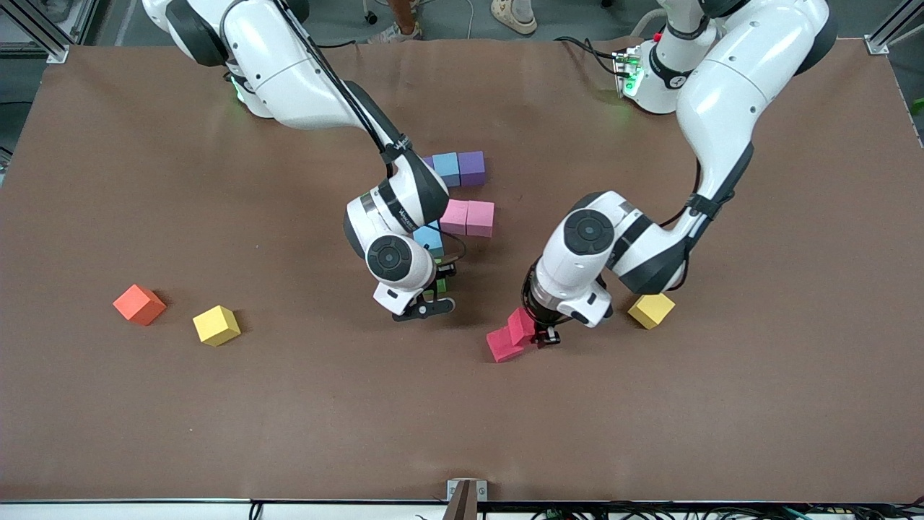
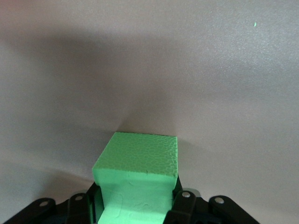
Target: Arrange 11 blocks into digit 3
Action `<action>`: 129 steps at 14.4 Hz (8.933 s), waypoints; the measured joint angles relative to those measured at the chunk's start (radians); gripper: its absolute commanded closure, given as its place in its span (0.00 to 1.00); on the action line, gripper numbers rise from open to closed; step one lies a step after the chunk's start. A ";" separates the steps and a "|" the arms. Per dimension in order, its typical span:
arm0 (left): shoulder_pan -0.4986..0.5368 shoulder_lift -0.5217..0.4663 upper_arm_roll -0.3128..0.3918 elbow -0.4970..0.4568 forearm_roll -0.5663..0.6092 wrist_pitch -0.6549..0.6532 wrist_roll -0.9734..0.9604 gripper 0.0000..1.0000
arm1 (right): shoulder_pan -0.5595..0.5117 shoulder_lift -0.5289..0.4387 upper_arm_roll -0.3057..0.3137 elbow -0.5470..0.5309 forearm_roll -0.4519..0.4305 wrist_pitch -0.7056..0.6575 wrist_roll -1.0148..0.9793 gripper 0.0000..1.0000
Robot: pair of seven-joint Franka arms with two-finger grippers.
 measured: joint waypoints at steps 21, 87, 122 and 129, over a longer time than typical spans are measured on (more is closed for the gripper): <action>-0.060 0.000 0.001 0.015 -0.001 -0.065 -0.115 0.83 | 0.000 -0.015 0.020 -0.027 0.000 -0.007 -0.010 0.61; -0.467 0.089 0.231 0.088 -0.081 -0.116 -0.212 0.00 | -0.775 -0.667 0.056 -0.025 -0.206 -0.458 -0.278 0.00; 0.639 -0.123 -0.180 -0.497 0.210 0.070 1.148 0.15 | -0.659 -0.686 -0.008 -0.037 -0.258 -0.495 -0.294 0.00; 0.630 -0.119 -0.183 -0.480 0.211 0.095 1.034 0.85 | -0.659 -0.690 -0.009 -0.038 -0.259 -0.495 -0.294 0.00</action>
